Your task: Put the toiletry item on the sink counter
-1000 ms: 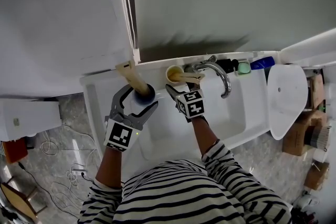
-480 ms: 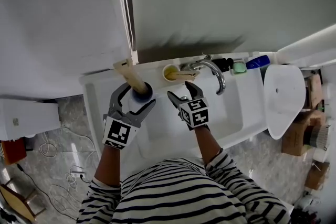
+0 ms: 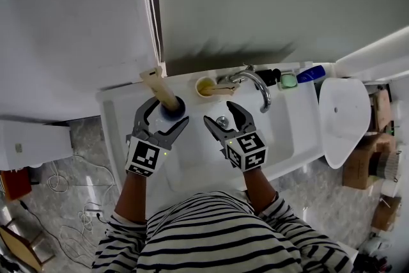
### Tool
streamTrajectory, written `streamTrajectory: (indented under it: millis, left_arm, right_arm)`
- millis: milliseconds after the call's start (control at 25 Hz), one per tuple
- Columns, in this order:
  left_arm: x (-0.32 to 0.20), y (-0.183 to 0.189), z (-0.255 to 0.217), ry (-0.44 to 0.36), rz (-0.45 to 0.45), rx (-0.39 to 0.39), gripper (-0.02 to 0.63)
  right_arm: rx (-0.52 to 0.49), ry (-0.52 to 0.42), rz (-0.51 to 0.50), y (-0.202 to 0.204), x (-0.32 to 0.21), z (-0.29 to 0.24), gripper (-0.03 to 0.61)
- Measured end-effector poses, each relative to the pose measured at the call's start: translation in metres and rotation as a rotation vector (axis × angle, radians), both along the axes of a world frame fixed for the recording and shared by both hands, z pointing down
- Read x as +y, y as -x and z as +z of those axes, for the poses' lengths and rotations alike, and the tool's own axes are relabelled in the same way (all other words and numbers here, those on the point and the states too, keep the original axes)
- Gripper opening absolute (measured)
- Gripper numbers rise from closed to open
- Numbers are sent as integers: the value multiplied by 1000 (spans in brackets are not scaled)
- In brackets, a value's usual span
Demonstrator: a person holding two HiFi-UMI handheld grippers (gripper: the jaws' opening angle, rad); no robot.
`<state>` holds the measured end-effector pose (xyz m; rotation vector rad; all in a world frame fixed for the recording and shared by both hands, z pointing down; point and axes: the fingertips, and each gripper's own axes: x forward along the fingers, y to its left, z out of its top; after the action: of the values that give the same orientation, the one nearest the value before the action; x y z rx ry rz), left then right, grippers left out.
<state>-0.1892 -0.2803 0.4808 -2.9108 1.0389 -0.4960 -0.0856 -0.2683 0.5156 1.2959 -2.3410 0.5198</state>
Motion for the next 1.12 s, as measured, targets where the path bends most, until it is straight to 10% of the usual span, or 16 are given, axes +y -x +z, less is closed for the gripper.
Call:
streamTrajectory:
  millis: [1120]
  left_arm:
    - [-52,-19,102,135,-32,-4,362]
  right_arm:
    - [17,13,-20,-3,-7,1,313]
